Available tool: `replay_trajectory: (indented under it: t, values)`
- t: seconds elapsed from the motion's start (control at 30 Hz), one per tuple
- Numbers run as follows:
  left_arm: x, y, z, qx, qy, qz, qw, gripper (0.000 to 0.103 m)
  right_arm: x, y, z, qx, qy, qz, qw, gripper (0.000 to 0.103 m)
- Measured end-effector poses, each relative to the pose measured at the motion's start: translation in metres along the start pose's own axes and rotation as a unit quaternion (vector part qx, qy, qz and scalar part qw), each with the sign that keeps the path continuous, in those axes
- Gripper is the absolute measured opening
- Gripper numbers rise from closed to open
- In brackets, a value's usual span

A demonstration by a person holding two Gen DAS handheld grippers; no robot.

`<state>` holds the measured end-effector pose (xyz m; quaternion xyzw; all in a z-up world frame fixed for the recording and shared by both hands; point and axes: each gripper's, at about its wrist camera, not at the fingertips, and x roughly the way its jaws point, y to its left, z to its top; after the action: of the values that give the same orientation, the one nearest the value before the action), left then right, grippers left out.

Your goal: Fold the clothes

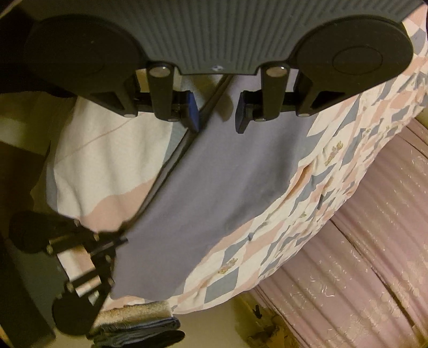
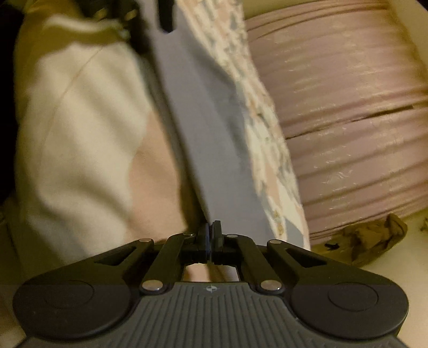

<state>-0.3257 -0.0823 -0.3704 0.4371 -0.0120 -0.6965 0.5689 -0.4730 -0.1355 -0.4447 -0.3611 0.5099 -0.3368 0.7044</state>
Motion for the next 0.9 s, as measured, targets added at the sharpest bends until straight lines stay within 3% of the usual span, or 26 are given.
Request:
replay_trajectory:
  t: [0.17,0.2,0.27,0.33,0.4,0.5,0.57,0.63,0.77,0.9]
  values:
    - [-0.025,0.038,0.000,-0.082,-0.025,-0.021,0.9961,0.027,0.002,-0.007,0.003,0.013,0.019,0.048,0.999,0.009]
    - [-0.023,0.047,-0.001,-0.114,-0.024,-0.026,0.9929,0.027,-0.005,-0.019,0.005,0.048,0.012,0.060,0.997,0.021]
    - [-0.020,0.066,-0.004,-0.177,-0.022,-0.035,0.9835,0.027,-0.020,-0.049,0.007,0.146,-0.014,0.084,0.986,0.027]
    - [-0.006,0.079,-0.011,-0.238,0.001,-0.039,0.9706,0.021,-0.027,-0.079,0.006,0.284,-0.052,0.105,0.952,0.027]
    - [0.012,0.087,-0.023,-0.287,0.034,-0.052,0.9560,0.019,-0.017,-0.093,0.000,0.416,-0.070,0.125,0.898,0.036]
    - [0.025,0.085,-0.036,-0.315,0.066,-0.048,0.9455,0.019,0.019,-0.088,-0.009,0.545,-0.036,0.157,0.823,0.036]
    - [0.015,0.086,-0.035,-0.331,0.072,-0.034,0.9404,0.019,0.040,-0.077,-0.013,0.590,0.013,0.179,0.787,0.036]
    - [0.000,0.089,-0.029,-0.346,0.077,-0.014,0.9350,0.019,0.041,-0.073,-0.018,0.618,0.020,0.172,0.767,0.038]
    - [-0.034,0.094,-0.022,-0.374,0.076,0.014,0.9243,0.019,0.014,-0.084,-0.013,0.647,0.022,0.141,0.749,0.051]
    - [-0.065,0.093,-0.023,-0.379,0.077,0.037,0.9213,0.023,-0.018,-0.094,-0.008,0.672,0.009,0.117,0.731,0.066]
